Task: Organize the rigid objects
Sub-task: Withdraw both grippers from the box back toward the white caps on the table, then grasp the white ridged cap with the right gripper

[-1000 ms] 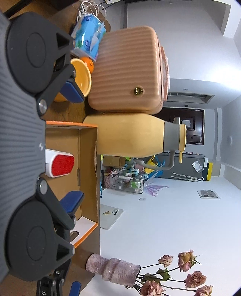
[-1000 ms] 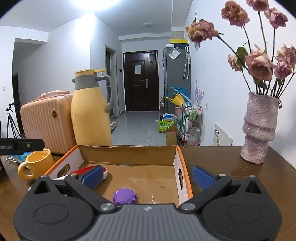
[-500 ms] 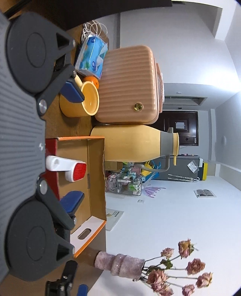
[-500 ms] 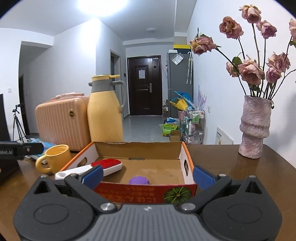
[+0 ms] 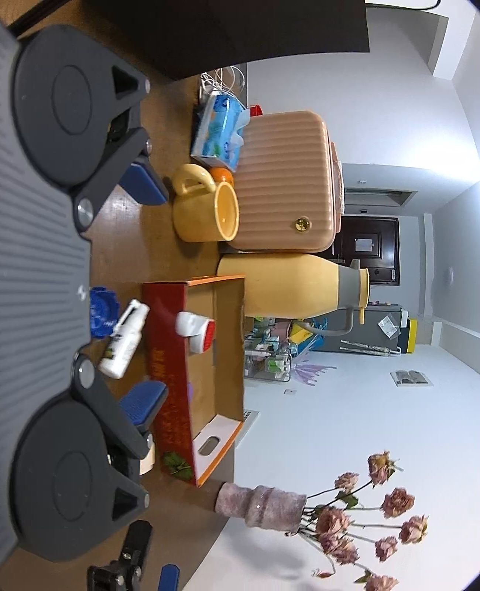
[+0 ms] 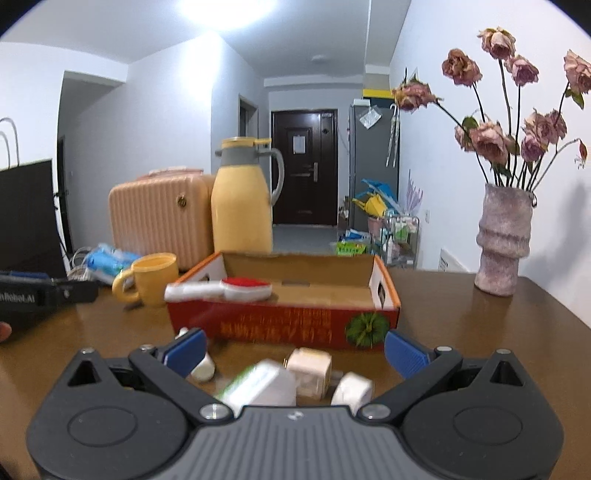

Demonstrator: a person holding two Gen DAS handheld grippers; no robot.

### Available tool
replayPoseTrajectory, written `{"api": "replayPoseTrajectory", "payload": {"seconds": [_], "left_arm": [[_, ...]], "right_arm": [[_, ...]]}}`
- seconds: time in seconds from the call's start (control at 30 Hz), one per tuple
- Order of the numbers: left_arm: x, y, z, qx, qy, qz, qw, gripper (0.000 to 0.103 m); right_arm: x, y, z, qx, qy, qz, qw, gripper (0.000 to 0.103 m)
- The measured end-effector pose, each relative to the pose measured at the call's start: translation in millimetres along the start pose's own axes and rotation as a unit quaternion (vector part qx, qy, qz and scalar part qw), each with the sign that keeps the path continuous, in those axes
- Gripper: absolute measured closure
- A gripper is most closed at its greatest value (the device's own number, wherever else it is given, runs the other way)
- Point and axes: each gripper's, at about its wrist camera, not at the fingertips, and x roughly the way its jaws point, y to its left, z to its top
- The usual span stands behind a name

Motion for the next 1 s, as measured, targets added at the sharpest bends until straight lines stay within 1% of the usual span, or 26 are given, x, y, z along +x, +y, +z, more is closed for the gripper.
{"api": "replayPoseTrajectory", "payload": {"seconds": [0.17, 0.4, 0.53, 0.67, 0.77, 0.9, 1.0], "left_arm": [[-16, 2, -21, 0.005, 0.009, -0.002, 0.9999, 0.0], [-34, 0, -52, 0.019, 0.023, -0.008, 0.9995, 0.0], [-43, 0, -67, 0.018, 0.03, -0.014, 0.9993, 0.0], [-48, -2, -79, 0.018, 0.035, -0.015, 0.9991, 0.0], [-52, -9, -85, 0.03, 0.036, -0.017, 0.9988, 0.0], [-55, -16, -91, 0.042, 0.036, -0.022, 0.9982, 0.0], [-54, -15, -93, 0.038, 0.038, -0.028, 0.9982, 0.0]], "right_arm": [[-15, 5, -24, -0.007, 0.019, -0.004, 1.0, 0.0], [-39, 7, -49, -0.007, 0.029, -0.006, 1.0, 0.0], [-50, 10, -63, -0.014, 0.035, -0.013, 0.999, 0.0], [-60, 11, -76, -0.017, 0.044, -0.013, 0.999, 0.0], [-65, 11, -84, -0.014, 0.048, -0.011, 0.999, 0.0], [-68, 12, -89, -0.023, 0.049, -0.015, 0.998, 0.0], [-69, 13, -89, -0.022, 0.05, -0.013, 0.998, 0.0]]}}
